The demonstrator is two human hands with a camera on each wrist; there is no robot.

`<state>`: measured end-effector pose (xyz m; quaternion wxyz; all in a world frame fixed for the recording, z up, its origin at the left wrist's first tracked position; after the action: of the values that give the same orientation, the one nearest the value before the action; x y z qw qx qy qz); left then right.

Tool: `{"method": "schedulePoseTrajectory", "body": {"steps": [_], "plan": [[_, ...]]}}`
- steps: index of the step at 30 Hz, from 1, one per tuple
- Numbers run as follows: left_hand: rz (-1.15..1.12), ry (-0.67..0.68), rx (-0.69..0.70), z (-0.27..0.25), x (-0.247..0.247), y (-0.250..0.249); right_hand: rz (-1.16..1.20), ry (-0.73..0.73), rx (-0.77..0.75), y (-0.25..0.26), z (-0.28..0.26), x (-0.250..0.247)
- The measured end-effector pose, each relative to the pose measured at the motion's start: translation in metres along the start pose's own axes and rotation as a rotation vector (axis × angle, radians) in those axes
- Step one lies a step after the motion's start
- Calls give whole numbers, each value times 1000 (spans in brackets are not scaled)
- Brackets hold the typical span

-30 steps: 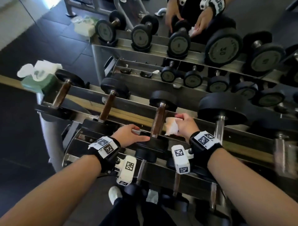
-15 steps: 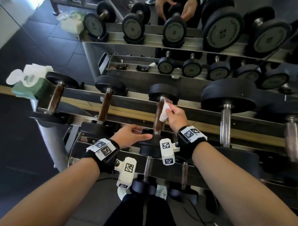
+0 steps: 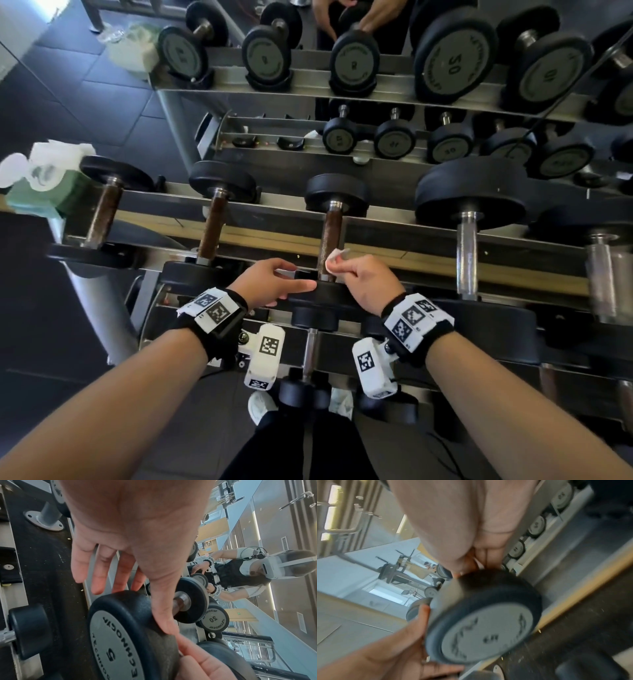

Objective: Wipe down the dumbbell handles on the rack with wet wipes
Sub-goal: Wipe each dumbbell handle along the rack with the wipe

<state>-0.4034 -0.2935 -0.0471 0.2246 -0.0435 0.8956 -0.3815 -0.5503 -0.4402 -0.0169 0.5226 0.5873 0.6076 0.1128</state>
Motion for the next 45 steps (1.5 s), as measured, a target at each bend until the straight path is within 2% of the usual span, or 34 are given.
{"method": "schedulePoseTrajectory", "body": {"steps": [2,4,6,9,14,16,18,19,22,23,26,30,33,38,41,45], "plan": [[-15,12,-3,-1,1,2,-16,-43,24,2,5,-15],[-28,15,-5,-2,2,3,-8,-219,34,4,16,-35],[-35,12,-2,-3,3,6,-12,-274,32,9,30,-40],[-49,7,0,-3,3,6,21,-204,28,11,42,-23],[-36,10,4,-2,4,6,-13,-134,-37,4,17,2],[-39,13,1,-2,4,5,-102,-91,-18,0,8,3],[-41,19,3,-3,4,3,-78,-41,8,2,8,-9],[-48,21,4,-4,4,3,-35,-65,25,3,11,-18],[-67,31,6,-4,6,5,40,-271,83,5,30,-45],[-72,36,5,-4,6,6,41,-283,76,6,36,-46],[-81,47,-1,-4,6,4,-1,-207,29,9,40,-26],[-102,50,-7,-4,7,4,-82,-189,-46,-2,17,7],[-110,55,-17,-3,8,4,-126,-129,-56,-5,7,3],[-123,47,0,-6,8,6,19,-279,-10,1,20,-28],[-138,35,0,-6,10,8,54,-180,-35,-3,14,-5],[-151,29,1,-6,11,11,129,-152,-18,-17,3,3]]}}
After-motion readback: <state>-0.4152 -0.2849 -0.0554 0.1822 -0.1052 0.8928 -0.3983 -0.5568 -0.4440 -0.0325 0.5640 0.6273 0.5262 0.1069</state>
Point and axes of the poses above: each hand's wrist, its own z-axis towards the middle knuckle, its own x-axis out of the palm, y = z × x, the point moved 3 cm from there along z, towards the middle knuckle, and after that the axes turned 3 degrees about x, right-handed, at the moved point
